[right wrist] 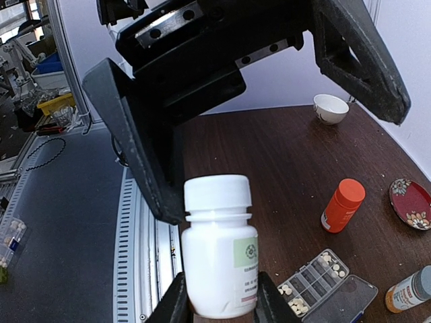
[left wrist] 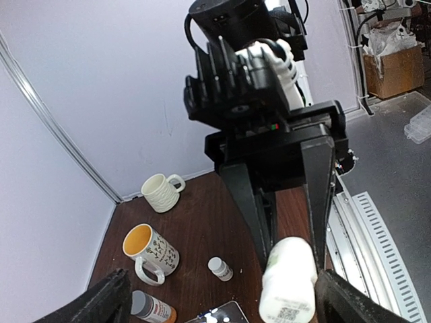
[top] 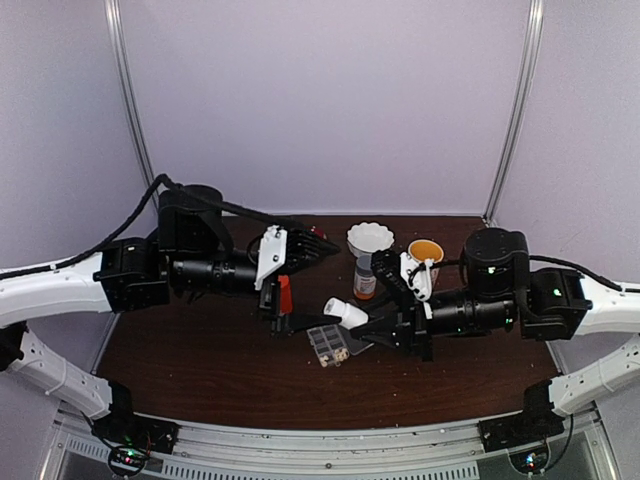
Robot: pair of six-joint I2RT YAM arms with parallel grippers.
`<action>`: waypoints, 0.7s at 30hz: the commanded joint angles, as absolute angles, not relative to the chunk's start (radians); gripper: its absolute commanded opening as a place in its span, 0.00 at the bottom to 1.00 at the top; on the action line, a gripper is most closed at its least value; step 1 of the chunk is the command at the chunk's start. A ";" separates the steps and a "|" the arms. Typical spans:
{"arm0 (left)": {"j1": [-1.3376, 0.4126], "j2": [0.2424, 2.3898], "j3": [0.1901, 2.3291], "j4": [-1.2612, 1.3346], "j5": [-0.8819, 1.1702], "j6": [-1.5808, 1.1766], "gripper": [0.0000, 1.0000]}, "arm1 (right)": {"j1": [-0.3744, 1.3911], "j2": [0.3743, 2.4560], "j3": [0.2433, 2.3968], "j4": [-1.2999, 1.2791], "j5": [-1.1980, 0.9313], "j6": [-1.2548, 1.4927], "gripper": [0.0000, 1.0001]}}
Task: Sort the pills into containers
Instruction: Unscrew the lid of the pill bottle from the pill bottle.
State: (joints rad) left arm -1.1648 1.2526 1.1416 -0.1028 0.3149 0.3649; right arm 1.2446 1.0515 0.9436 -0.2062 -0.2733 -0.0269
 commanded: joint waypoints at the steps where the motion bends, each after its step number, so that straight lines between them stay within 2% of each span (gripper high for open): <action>1: -1.162 1.269 1.206 -0.038 0.270 0.286 0.98 | 1.241 1.059 0.974 -0.209 -0.283 -0.023 0.01; 6: -1.162 1.281 1.260 -0.057 0.162 0.186 0.97 | 1.242 1.076 0.979 -0.218 -0.279 -0.026 0.01; 13: -1.162 1.276 1.290 -0.083 0.157 0.139 0.98 | 1.241 1.073 0.972 -0.203 -0.272 -0.025 0.01; 16: -1.163 1.247 1.261 -0.096 0.238 0.182 0.97 | 1.241 1.057 0.961 -0.191 -0.265 -0.022 0.01; 21: -1.162 1.198 1.181 -0.143 0.522 0.317 0.98 | 1.242 1.046 0.959 -0.194 -0.272 -0.021 0.01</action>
State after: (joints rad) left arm -1.1629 1.2461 1.2301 -0.1146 0.2951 0.2169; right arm 1.2427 1.0710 0.9455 -0.2127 -0.2722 -0.0269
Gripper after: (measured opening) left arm 0.975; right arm 0.278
